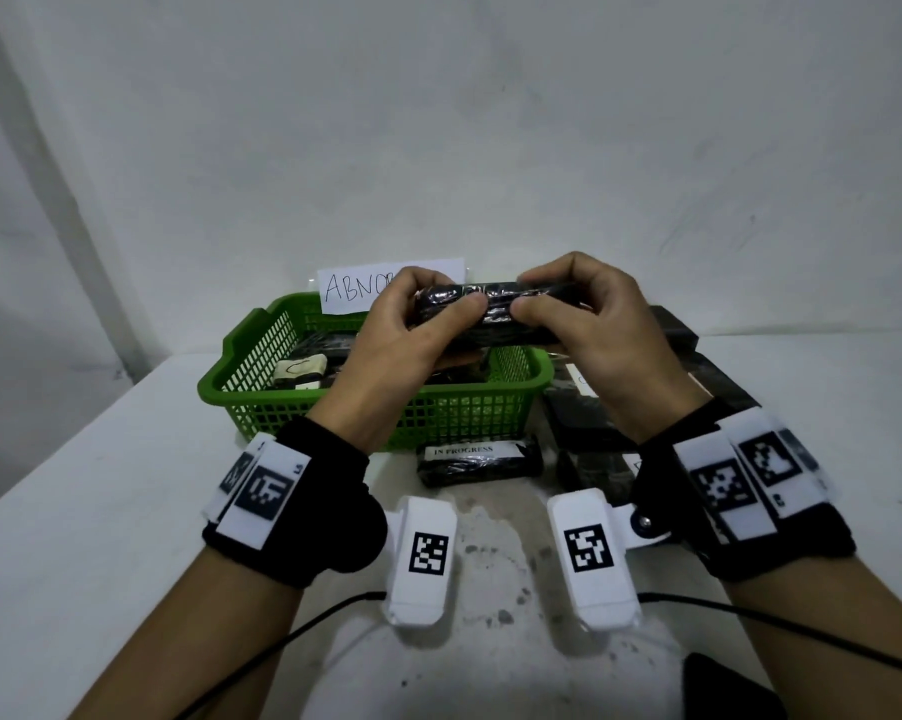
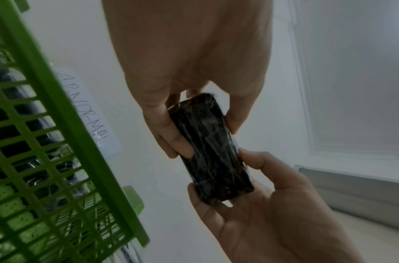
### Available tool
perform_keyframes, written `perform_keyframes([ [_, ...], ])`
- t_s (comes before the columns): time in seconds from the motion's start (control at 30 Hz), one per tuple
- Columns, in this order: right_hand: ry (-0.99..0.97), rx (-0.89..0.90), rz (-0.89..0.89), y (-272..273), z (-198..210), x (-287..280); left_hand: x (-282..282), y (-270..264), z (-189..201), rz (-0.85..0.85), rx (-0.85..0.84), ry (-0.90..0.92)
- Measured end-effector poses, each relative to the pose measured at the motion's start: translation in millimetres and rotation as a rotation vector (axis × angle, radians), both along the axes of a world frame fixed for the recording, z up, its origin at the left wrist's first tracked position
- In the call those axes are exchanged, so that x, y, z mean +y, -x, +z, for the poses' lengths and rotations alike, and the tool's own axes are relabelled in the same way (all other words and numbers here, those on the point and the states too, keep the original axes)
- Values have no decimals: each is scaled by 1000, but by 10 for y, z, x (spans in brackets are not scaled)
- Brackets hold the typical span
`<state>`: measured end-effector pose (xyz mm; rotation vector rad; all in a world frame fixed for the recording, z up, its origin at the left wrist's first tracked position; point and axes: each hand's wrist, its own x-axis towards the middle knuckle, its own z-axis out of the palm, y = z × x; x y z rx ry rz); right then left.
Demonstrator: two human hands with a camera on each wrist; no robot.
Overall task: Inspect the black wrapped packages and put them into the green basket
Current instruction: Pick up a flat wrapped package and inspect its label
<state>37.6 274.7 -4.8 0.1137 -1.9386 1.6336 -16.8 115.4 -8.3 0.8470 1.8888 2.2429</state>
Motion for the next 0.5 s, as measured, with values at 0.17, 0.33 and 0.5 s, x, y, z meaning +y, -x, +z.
perform_keyframes([
  [0.17,-69,24,-76,3,-17,-102,-73,68,7,23,55,7],
  [0.33,219,-206,122,-20,23,-63,-112,55,1,-15,201,63],
  [0.5,345,-75,189,-20,55,12,-50,24,37,-73,32,-57],
])
